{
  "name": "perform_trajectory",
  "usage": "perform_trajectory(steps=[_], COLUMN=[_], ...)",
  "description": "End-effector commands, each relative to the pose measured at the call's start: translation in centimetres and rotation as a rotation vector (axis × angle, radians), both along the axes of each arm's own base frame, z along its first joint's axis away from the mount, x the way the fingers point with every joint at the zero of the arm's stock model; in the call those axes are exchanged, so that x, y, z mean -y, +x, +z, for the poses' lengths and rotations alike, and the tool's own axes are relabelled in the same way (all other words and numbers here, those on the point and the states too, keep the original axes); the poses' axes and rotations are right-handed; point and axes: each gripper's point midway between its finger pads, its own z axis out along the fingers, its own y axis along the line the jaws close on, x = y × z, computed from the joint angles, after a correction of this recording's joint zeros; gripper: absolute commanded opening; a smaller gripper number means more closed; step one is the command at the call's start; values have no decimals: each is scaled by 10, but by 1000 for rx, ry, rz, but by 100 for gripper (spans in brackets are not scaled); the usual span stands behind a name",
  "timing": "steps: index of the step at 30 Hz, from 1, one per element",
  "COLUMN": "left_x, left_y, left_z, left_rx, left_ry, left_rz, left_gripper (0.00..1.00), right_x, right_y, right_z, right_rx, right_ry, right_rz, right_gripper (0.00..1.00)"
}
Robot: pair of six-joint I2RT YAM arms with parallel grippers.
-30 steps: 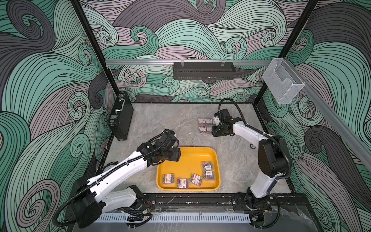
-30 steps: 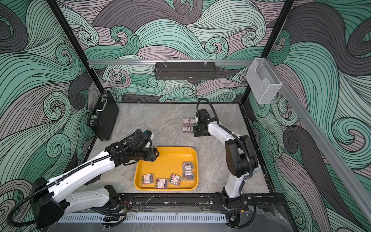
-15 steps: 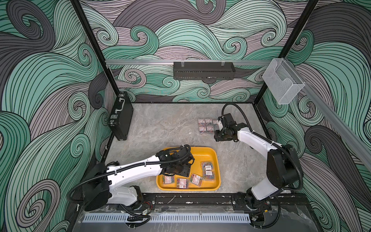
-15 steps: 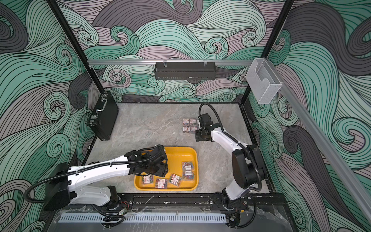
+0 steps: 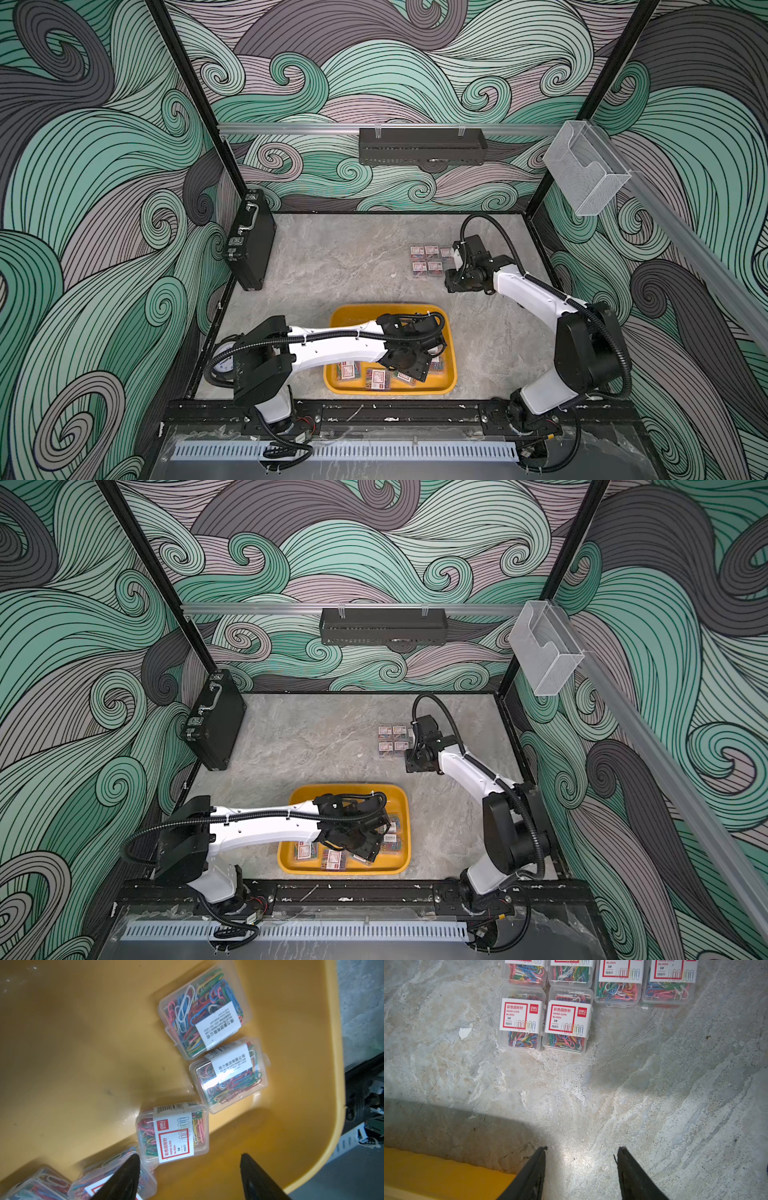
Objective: Take the paper clips out of the storage box
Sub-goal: Move the boxed paper clips to the storage box.
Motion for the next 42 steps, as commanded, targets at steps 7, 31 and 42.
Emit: perform_trajectory(steps=[7,31,42], left_x=[-8,-43,-50], left_y=[-7,20,78], left_z=[-11,-38,-26], left_rx=[-31,43,133], left_ry=[111,304,213], left_rz=[7,30,24], left_gripper=[92,76,73], right_x=[4,7,4], right_y=[-2,-4,-3], right_z=[1,4,4], right_rx=[4,9,9], right_ry=[-19,-35,-17], right_rz=[-6,-11,-13], right_gripper=[57,57,57])
